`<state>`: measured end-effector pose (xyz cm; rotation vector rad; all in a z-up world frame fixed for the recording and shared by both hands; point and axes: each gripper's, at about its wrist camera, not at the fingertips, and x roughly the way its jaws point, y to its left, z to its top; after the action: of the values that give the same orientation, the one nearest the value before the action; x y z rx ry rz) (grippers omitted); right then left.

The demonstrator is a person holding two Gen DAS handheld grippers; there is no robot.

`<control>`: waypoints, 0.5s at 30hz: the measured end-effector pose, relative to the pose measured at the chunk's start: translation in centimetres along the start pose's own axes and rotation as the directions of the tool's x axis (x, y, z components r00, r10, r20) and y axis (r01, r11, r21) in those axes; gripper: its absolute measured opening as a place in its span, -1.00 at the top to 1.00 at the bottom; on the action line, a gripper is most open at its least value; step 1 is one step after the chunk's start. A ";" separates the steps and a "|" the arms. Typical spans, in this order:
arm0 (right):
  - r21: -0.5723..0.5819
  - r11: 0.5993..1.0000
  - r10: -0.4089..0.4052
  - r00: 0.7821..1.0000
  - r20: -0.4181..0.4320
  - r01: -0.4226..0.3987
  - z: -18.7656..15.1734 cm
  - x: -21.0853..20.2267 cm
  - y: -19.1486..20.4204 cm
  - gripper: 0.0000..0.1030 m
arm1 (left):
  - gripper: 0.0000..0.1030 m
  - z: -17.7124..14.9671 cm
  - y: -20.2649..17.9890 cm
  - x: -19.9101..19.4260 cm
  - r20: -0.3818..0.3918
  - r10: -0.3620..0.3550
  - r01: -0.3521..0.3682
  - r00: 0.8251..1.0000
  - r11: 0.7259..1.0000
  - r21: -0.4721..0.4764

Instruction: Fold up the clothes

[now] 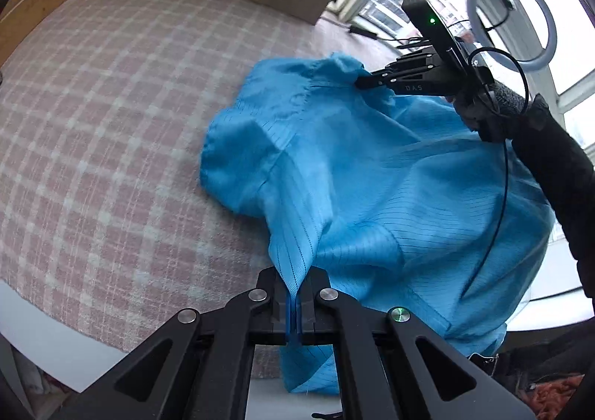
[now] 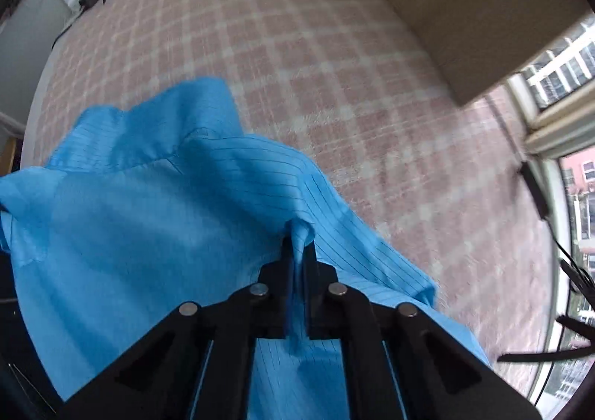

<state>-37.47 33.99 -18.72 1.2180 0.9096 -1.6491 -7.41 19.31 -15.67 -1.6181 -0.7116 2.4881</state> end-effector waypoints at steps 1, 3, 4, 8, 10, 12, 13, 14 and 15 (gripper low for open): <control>0.039 0.999 -0.018 0.999 0.045 0.017 -0.4 -2.0 -0.3 0.94 | 1.00 0.4 -0.5 -0.5 0.015 -0.005 0.004 1.000 1.000 0.011; 0.126 0.991 -0.065 0.987 0.149 0.047 -1.3 -6.7 -1.0 0.95 | 1.00 1.3 -1.9 -1.9 0.047 -0.009 0.006 0.999 0.998 0.068; 0.171 0.983 -0.100 0.973 0.208 0.064 -1.9 -9.5 -1.3 0.95 | 1.00 2.2 -3.0 -2.8 0.069 -0.010 0.002 0.998 0.994 0.113; 0.346 0.933 -0.247 0.876 0.414 0.099 -4.2 -20.7 -1.9 0.95 | 1.00 6.4 -7.2 -6.6 0.155 -0.064 0.021 0.986 0.964 0.265; 0.409 0.904 -0.331 0.814 0.478 0.127 -6.1 -26.6 -1.9 0.95 | 1.00 9.0 -9.4 -9.3 0.204 -0.103 0.030 0.973 0.943 0.333; 0.469 0.871 -0.401 0.758 0.514 0.143 -7.8 -32.1 -1.1 0.95 | 1.00 11.9 -11.6 -12.3 0.253 -0.145 0.036 0.956 0.919 0.392; 0.499 0.854 -0.434 0.730 0.528 0.148 -8.6 -34.7 -0.6 0.95 | 1.00 13.4 -12.7 -14.0 0.277 -0.165 0.037 0.947 0.909 0.415; 0.522 0.841 -0.456 0.702 0.546 0.140 -9.4 -37.7 0.0 0.95 | 1.00 14.9 -13.7 -15.8 0.302 -0.184 0.036 0.935 0.898 0.438; 0.543 0.829 -0.481 0.672 0.564 0.138 -10.2 -40.4 0.4 0.95 | 1.00 16.5 -14.9 -18.1 0.331 -0.200 0.027 0.922 0.887 0.462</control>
<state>-27.92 51.99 17.66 0.6096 0.2516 -2.4736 -16.76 21.23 11.34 -0.9308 -0.2107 2.6339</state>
